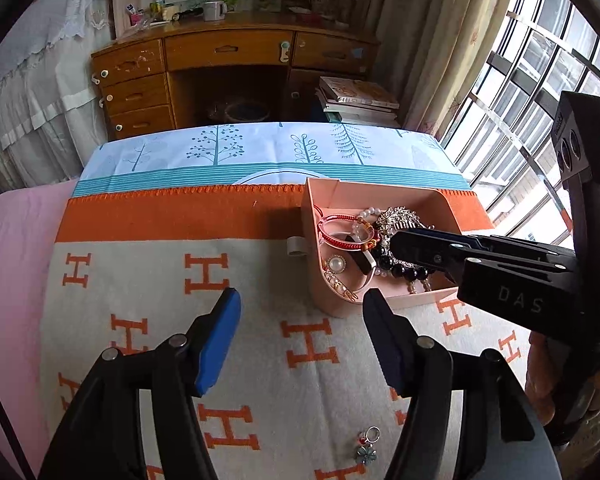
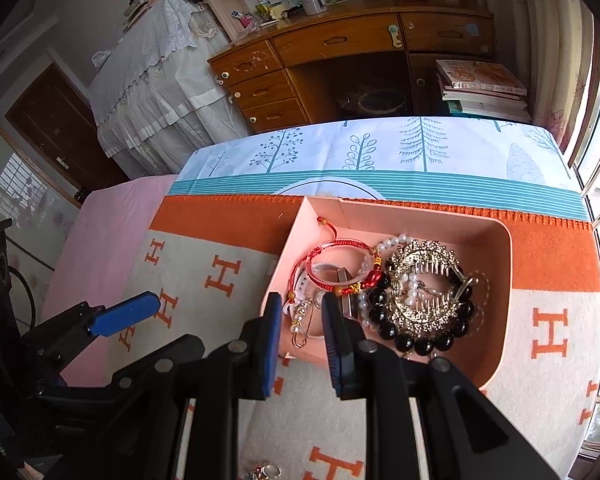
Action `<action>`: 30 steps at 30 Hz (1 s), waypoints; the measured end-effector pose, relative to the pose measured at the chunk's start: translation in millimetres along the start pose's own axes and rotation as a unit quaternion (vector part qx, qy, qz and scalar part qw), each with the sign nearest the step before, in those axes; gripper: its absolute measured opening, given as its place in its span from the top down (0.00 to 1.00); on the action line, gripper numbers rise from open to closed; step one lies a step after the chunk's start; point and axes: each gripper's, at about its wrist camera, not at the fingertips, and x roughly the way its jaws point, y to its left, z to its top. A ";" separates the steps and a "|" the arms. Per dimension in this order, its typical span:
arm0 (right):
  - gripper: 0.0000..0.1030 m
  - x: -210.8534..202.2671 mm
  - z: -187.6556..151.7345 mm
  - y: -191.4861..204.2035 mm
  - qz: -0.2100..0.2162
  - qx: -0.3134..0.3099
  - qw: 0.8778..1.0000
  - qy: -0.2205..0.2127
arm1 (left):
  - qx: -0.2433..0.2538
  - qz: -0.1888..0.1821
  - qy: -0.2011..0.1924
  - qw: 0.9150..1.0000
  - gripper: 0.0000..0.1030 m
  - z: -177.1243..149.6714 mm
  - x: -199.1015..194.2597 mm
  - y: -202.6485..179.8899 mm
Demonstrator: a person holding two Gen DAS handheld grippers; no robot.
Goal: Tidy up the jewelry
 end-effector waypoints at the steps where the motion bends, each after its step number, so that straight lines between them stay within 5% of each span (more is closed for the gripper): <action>1: 0.80 -4.2 -2.8 2.1 -0.002 -0.005 1.000 -0.004 | -0.002 -0.001 -0.005 1.000 0.37 -2.7 -4.8 0.1; 6: 0.80 -23.1 -22.1 11.8 -0.014 -0.023 1.000 -0.010 | -0.003 0.012 -0.048 0.999 0.21 -21.3 -37.0 1.9; 16: 0.80 -63.6 -70.0 31.2 -0.006 -0.025 0.999 -0.032 | 0.006 0.031 -0.090 0.995 0.18 -63.4 -89.6 -4.4; 30: 0.80 -109.9 -143.4 64.0 -0.036 -0.045 0.996 -0.072 | -0.017 0.029 -0.095 0.995 0.16 -134.9 -119.5 -1.3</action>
